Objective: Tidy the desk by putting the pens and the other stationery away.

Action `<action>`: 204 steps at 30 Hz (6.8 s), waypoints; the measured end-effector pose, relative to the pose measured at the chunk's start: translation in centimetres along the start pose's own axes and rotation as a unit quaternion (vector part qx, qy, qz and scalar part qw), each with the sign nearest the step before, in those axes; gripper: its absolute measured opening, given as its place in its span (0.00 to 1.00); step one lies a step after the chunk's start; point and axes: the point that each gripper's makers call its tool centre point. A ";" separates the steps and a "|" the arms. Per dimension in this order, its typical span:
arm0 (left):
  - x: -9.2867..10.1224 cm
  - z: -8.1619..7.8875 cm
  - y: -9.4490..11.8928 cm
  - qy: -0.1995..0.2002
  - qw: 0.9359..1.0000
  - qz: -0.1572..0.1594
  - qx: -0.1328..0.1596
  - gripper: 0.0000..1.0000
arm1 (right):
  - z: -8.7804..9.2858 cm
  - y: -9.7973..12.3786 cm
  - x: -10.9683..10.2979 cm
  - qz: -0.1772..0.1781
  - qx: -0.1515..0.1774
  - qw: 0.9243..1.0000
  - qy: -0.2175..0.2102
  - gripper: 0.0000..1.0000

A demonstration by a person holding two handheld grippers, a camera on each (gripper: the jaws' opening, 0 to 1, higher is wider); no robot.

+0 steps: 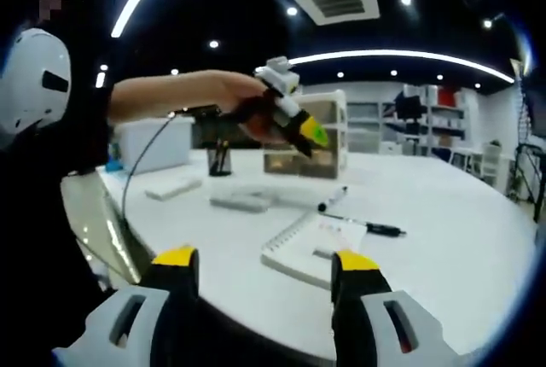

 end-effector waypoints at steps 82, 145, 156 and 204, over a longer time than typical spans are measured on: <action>-1.2 1.7 -5.3 -0.169 0.984 -0.036 -0.045 0.10 | -0.7 0.2 -0.5 -0.005 0.002 1.000 0.007 0.59; -10.0 15.7 32.5 -0.058 0.831 -0.226 0.505 0.10 | -3.5 -6.5 -7.3 -0.102 -0.015 0.994 0.048 0.59; -14.0 13.4 35.7 -0.051 0.808 -0.241 0.535 0.10 | -3.4 -6.6 -7.1 -0.098 -0.014 0.994 0.045 0.59; -24.6 5.7 29.9 -0.051 0.814 -0.272 0.511 0.10 | -2.5 -5.7 -4.8 -0.070 -0.022 0.997 0.031 0.59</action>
Point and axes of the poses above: the point that each gripper's makers call its tool centre point, and the gripper's own axes: y roughly backward along the fingers, x roughly to its right, z roughly out of its underside
